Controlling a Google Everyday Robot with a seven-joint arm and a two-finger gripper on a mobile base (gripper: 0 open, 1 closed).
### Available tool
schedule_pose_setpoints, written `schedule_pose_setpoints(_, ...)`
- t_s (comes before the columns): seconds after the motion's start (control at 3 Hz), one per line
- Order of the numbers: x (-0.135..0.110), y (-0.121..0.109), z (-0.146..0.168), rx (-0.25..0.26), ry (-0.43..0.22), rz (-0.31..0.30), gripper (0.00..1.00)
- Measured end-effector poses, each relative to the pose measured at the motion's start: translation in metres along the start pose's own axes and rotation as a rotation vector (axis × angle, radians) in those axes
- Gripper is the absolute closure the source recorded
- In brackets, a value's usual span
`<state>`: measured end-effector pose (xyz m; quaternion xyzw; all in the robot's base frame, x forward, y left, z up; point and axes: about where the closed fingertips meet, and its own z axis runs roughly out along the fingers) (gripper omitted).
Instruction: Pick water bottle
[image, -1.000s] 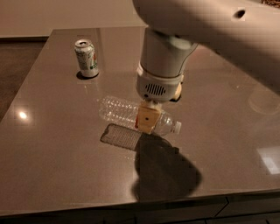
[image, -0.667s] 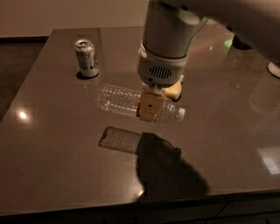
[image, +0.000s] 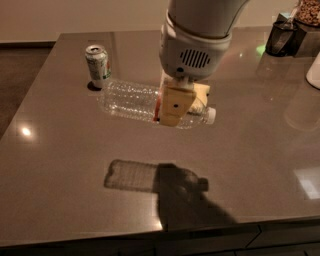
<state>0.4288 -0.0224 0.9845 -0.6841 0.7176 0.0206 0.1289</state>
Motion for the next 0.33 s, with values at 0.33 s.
schedule_pose_setpoints(0.33,-0.0044,-0.0020,-0.0035,0.021,-0.012,-0.001,1.00)
